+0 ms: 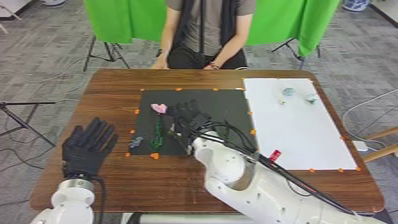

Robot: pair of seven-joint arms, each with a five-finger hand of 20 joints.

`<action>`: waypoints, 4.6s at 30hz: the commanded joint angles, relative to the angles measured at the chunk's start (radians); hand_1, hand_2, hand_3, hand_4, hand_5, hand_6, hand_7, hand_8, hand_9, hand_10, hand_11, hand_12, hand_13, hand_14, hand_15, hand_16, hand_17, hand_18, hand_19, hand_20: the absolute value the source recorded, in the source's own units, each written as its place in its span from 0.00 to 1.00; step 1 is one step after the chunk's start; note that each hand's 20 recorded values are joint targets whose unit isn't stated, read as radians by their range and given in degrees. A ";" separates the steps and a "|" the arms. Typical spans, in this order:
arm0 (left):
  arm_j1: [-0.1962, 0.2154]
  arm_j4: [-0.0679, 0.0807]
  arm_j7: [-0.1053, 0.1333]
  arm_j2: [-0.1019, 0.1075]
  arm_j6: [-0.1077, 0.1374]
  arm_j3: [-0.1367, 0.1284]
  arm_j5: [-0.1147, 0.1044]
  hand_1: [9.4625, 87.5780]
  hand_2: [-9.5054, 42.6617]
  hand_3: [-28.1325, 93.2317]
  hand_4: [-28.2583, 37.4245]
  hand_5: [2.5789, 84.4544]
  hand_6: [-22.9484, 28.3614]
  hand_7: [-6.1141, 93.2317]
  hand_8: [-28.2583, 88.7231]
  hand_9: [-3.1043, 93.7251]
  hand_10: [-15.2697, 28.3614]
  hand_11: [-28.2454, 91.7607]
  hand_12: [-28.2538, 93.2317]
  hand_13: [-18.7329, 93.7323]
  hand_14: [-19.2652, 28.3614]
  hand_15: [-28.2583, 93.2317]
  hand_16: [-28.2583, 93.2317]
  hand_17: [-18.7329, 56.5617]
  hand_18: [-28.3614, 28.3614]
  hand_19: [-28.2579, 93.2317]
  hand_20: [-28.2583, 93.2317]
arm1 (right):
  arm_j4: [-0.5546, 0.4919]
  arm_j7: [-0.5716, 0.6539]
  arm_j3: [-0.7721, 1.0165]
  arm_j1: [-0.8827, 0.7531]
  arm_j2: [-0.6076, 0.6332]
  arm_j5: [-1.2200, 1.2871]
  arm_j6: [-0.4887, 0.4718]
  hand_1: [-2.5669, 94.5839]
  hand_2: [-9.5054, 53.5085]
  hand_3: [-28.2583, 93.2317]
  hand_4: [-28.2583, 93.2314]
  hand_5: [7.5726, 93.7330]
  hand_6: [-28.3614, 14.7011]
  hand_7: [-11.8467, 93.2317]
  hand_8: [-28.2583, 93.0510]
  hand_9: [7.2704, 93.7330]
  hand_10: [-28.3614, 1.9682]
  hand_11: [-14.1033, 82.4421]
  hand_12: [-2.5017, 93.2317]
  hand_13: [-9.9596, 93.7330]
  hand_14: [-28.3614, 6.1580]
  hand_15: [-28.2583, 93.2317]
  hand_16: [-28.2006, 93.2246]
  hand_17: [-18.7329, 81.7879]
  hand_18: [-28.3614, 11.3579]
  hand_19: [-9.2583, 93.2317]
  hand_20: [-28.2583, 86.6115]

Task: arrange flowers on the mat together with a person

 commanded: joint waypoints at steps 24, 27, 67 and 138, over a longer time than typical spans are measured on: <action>0.022 0.006 -0.006 -0.020 -0.048 -0.008 0.021 0.25 0.43 0.85 0.00 0.57 0.62 0.19 0.15 0.49 0.67 0.40 0.28 0.47 0.74 0.50 0.16 0.19 0.80 0.59 0.31 | -0.146 0.014 0.138 -0.045 0.074 0.073 0.050 0.60 0.00 0.85 0.00 0.48 0.58 0.25 0.12 0.61 0.50 0.29 0.18 0.65 0.49 0.63 0.50 0.41 0.17 0.76 0.43; 0.025 0.003 -0.002 -0.020 -0.062 -0.017 0.032 0.22 0.46 0.85 0.00 0.57 0.62 0.18 0.15 0.48 0.67 0.40 0.28 0.47 0.74 0.49 0.16 0.19 0.80 0.59 0.30 | -0.205 0.014 0.221 -0.094 0.133 0.138 0.090 0.54 0.00 0.89 0.00 0.49 0.56 0.24 0.13 0.60 0.48 0.29 0.18 0.65 0.46 0.61 0.44 0.42 0.17 0.77 0.42; 0.044 0.006 0.092 -0.020 -0.121 -0.167 0.054 0.19 0.49 0.83 0.00 0.49 0.61 0.15 0.16 0.41 0.65 0.37 0.27 0.41 0.68 0.43 0.17 0.19 0.76 0.55 0.29 | -0.545 -0.496 1.332 -1.099 0.227 1.188 0.222 0.32 0.28 0.91 0.01 0.46 0.60 0.25 0.13 0.46 0.53 0.22 0.14 0.49 0.47 0.34 0.35 0.37 0.32 0.48 0.39; 0.046 -0.005 0.055 -0.021 -0.124 -0.129 0.067 0.18 0.50 0.83 0.00 0.51 0.61 0.15 0.16 0.41 0.64 0.37 0.27 0.43 0.69 0.43 0.17 0.18 0.77 0.56 0.30 | -0.368 -0.250 1.183 -0.829 0.364 0.549 0.197 0.32 0.18 0.92 0.01 0.38 0.58 0.25 0.13 0.33 0.52 0.21 0.13 0.35 0.46 0.28 0.33 0.29 0.37 0.42 0.34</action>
